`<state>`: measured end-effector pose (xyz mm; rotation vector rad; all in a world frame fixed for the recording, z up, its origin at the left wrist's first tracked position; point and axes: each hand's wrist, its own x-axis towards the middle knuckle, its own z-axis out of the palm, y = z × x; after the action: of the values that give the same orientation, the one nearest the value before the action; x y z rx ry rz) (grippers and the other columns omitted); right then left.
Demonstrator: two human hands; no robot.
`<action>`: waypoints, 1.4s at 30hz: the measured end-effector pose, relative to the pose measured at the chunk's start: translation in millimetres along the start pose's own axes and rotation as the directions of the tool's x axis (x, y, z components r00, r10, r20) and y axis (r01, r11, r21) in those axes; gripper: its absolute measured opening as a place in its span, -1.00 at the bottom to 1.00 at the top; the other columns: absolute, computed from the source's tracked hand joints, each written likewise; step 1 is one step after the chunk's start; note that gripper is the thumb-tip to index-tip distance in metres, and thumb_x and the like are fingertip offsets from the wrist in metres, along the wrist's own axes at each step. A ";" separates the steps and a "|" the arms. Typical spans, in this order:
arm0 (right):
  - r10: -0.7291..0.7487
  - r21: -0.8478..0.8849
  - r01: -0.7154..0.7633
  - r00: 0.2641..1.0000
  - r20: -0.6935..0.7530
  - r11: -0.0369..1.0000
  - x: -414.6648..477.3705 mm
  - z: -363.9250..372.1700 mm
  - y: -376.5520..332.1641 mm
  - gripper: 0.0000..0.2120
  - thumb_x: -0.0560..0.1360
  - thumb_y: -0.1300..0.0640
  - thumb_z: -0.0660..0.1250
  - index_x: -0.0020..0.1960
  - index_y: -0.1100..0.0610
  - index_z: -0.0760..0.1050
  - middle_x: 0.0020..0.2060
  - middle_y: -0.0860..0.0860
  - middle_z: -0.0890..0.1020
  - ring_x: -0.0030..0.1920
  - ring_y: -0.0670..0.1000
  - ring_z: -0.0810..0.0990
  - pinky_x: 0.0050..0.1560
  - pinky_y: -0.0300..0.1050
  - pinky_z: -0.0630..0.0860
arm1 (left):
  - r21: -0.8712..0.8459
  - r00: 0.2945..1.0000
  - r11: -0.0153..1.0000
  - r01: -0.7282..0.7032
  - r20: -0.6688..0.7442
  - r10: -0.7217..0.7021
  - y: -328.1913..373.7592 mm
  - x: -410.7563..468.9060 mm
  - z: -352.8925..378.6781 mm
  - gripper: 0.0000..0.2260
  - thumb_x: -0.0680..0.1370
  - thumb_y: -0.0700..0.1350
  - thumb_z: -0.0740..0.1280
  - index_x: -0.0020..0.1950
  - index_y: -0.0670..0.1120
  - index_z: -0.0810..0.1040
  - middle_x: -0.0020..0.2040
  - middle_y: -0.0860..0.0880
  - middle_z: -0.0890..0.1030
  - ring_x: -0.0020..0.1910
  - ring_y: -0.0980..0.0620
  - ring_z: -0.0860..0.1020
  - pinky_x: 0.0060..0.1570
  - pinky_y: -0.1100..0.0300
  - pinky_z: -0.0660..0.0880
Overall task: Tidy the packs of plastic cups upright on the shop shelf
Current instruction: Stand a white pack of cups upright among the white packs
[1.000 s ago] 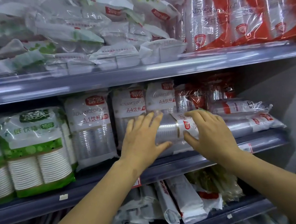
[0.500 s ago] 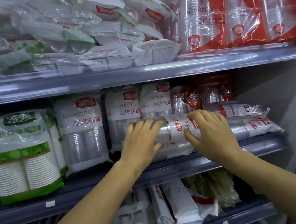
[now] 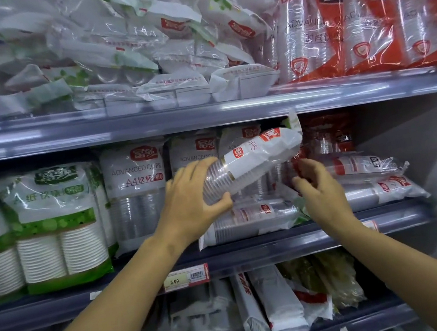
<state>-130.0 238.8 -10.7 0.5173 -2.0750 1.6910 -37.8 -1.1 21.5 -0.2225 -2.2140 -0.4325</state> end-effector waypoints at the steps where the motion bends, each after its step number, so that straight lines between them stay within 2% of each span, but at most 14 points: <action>1: 0.036 0.022 -0.038 0.997 0.070 0.999 0.0 3.3 -0.2 -0.55 0.58 0.11 0.35 0.45 0.06 0.38 0.23 -0.08 0.59 0.26 0.01 0.54 0.20 -0.13 0.46 | -0.033 1.000 0.999 -0.006 0.001 0.006 1.0 -1.3 -2.0 -0.40 0.41 0.18 0.34 0.41 0.06 0.35 0.24 0.16 0.43 0.20 0.18 0.34 0.26 0.01 0.34; 3: 0.086 0.074 -0.102 0.977 0.195 0.992 -1.2 9.0 -2.7 -0.47 0.54 0.10 0.42 0.47 0.03 0.36 0.30 -0.02 0.57 0.29 0.00 0.54 0.28 0.00 0.47 | -0.091 1.000 0.996 -0.015 0.005 0.016 3.0 -4.1 -5.6 -0.42 0.41 0.17 0.35 0.40 0.09 0.35 0.20 0.22 0.39 0.19 0.22 0.33 0.27 -0.01 0.36; 7: 0.085 0.243 -0.189 0.920 0.383 0.951 -4.8 16.0 -10.3 -0.59 0.51 0.21 0.43 0.31 -0.03 0.48 0.27 -0.01 0.61 0.26 -0.02 0.59 0.18 -0.09 0.52 | -0.115 0.999 0.992 -0.046 0.012 0.048 4.9 -9.5 -11.6 -0.42 0.39 0.15 0.39 0.38 0.12 0.35 0.20 0.23 0.40 0.20 0.19 0.36 0.26 -0.06 0.39; 11: 0.090 0.359 -0.268 0.892 0.443 0.894 -14.1 23.0 -24.4 -0.37 0.35 0.14 0.55 0.39 0.08 0.45 0.28 0.08 0.61 0.27 0.10 0.59 0.30 0.11 0.51 | 0.019 0.996 0.997 -0.079 -0.042 0.080 5.7 -15.4 -10.8 -0.42 0.39 0.17 0.39 0.37 0.03 0.40 0.23 0.10 0.48 0.18 0.14 0.39 0.23 -0.02 0.36; 14: 0.055 0.354 -0.290 0.836 0.546 0.889 -26.8 31.9 -37.3 -0.37 0.40 0.04 0.55 0.41 0.05 0.42 0.24 0.07 0.65 0.23 0.09 0.63 0.25 0.03 0.56 | 0.151 0.993 0.986 -0.074 -0.078 0.087 9.9 -18.7 -5.2 -0.42 0.38 0.17 0.42 0.34 -0.01 0.44 0.20 0.03 0.51 0.16 0.02 0.45 0.14 0.02 0.37; 17: 0.082 0.444 -0.324 0.872 0.482 0.835 -36.2 40.6 -51.6 -0.40 0.40 -0.06 0.54 0.36 0.08 0.43 0.20 0.09 0.68 0.14 0.10 0.69 0.20 0.04 0.60 | 0.223 0.991 0.971 -0.089 -0.082 0.110 15.8 -24.3 1.9 -0.41 0.37 0.20 0.46 0.31 0.00 0.42 0.18 0.02 0.50 0.12 -0.01 0.44 0.05 0.03 0.39; 20: 0.185 0.502 -0.342 0.924 0.335 0.794 -36.7 44.9 -54.7 -0.44 0.41 0.06 0.56 0.33 0.14 0.46 0.15 0.13 0.69 0.07 0.14 0.71 0.10 0.04 0.64 | 0.213 0.983 0.968 -0.132 -0.100 0.156 20.6 -30.0 5.5 -0.42 0.40 0.25 0.43 0.30 0.00 0.42 0.18 0.00 0.49 0.10 0.00 0.44 0.00 0.05 0.40; 23: 0.229 0.473 -0.363 0.920 0.317 0.803 -33.4 41.2 -49.1 -0.50 0.41 0.11 0.56 0.28 0.12 0.47 0.09 0.09 0.70 0.02 0.12 0.72 0.00 -0.02 0.61 | 0.129 0.985 0.982 -0.138 -0.084 0.150 20.8 -30.8 1.9 -0.55 0.49 0.26 0.28 0.27 0.04 0.40 0.16 0.05 0.47 0.08 0.07 0.42 0.02 0.05 0.43; 28: 0.230 0.482 -0.426 0.881 0.412 0.766 -28.3 31.8 -45.3 -0.57 0.28 0.07 0.53 0.11 0.06 0.53 -0.07 0.02 0.69 -0.17 0.03 0.66 -0.13 -0.05 0.55 | -0.215 0.986 0.966 0.144 -0.051 -0.158 4.0 -15.6 -11.3 -0.52 0.53 0.27 0.18 0.35 0.05 0.41 0.25 0.08 0.45 0.23 0.11 0.41 0.22 0.02 0.41; 32: 0.199 0.439 -0.467 0.825 0.530 0.768 -31.3 28.5 -40.6 -0.54 0.28 0.09 0.43 0.17 0.10 0.54 -0.05 0.06 0.70 -0.12 0.04 0.64 -0.02 -0.01 0.56 | -0.449 0.876 0.753 0.480 0.284 -0.389 -5.6 -5.2 -26.5 -0.38 0.45 0.34 0.30 0.41 0.06 0.40 0.25 0.13 0.53 0.17 0.14 0.50 0.14 0.09 0.43; 34: 0.191 0.422 -0.481 0.802 0.567 0.769 -33.9 29.3 -39.8 -0.52 0.29 0.10 0.37 0.21 0.13 0.53 0.01 0.08 0.69 -0.05 0.09 0.61 0.03 0.03 0.53 | -0.516 0.778 0.590 0.621 0.498 -0.384 -12.9 -9.1 -31.8 -0.48 0.44 0.31 0.35 0.31 0.08 0.51 0.10 0.14 0.64 0.03 0.13 0.62 0.13 0.05 0.49; 36: 0.185 0.395 -0.488 0.779 0.599 0.779 -34.7 31.6 -39.0 -0.47 0.30 0.11 0.34 0.26 0.17 0.51 0.10 0.13 0.69 0.02 0.13 0.59 0.08 0.08 0.49 | -0.530 0.724 0.517 0.672 0.618 -0.307 -21.8 -19.4 -32.1 -0.57 0.47 0.25 0.38 0.23 0.03 0.58 0.08 0.05 0.70 0.05 0.04 0.66 0.21 -0.03 0.48; 39: 0.196 0.370 -0.501 0.762 0.617 0.782 -34.0 37.0 -36.6 -0.40 0.33 0.11 0.31 0.35 0.24 0.45 0.23 0.20 0.65 0.09 0.17 0.60 0.13 0.13 0.49 | -0.582 0.729 0.465 0.667 0.638 -0.247 -30.1 -35.5 -31.4 -0.56 0.47 0.15 0.42 0.27 -0.04 0.57 0.16 -0.02 0.67 0.14 -0.02 0.63 0.21 -0.03 0.49; 42: 0.194 0.375 -0.467 0.794 0.576 0.801 -33.9 48.5 -37.0 -0.45 0.33 0.11 0.40 0.30 0.20 0.45 0.16 0.14 0.69 -0.03 0.06 0.69 -0.04 -0.02 0.55 | -0.635 0.775 0.450 0.628 0.560 -0.292 -37.6 -44.1 -35.2 -0.55 0.45 0.12 0.46 0.26 -0.06 0.56 0.17 -0.03 0.67 0.14 -0.04 0.63 0.14 -0.03 0.55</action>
<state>-85.8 185.0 -6.8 0.8752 -2.1521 2.5876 3.7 -49.8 -1.0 -0.1482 -2.2569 -1.8898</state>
